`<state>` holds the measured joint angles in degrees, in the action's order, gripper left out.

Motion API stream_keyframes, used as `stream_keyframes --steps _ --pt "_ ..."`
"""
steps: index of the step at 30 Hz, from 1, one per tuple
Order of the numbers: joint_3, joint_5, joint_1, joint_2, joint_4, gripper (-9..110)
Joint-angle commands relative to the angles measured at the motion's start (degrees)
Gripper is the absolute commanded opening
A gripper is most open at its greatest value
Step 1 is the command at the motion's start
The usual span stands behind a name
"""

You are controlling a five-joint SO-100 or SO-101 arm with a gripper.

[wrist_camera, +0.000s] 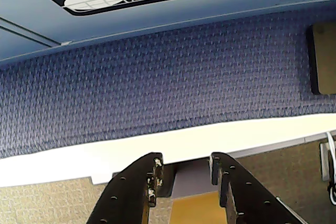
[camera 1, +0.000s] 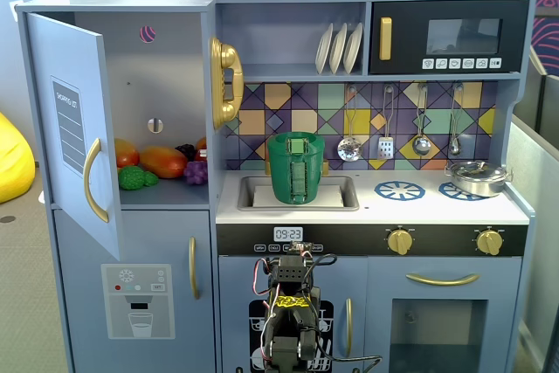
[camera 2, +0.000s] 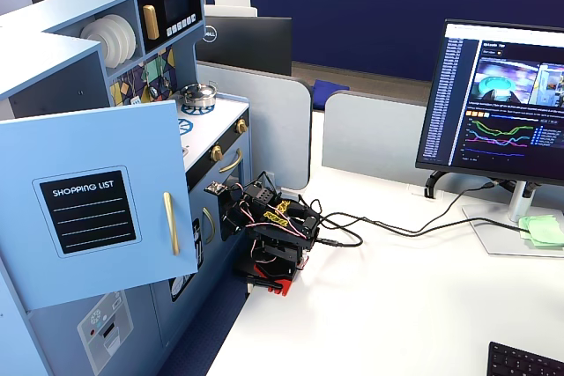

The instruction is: Take off the lid from the green recipient and place it on the counter

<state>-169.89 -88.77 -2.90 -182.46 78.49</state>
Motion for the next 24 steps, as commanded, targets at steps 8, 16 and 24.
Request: stream_keyframes --steps 8,16,24 --pt "-1.8 1.7 -3.1 0.4 9.3 0" --pt "1.2 -1.9 -5.6 0.6 -8.9 0" --pt "23.2 -11.1 -2.6 13.6 -57.5 11"
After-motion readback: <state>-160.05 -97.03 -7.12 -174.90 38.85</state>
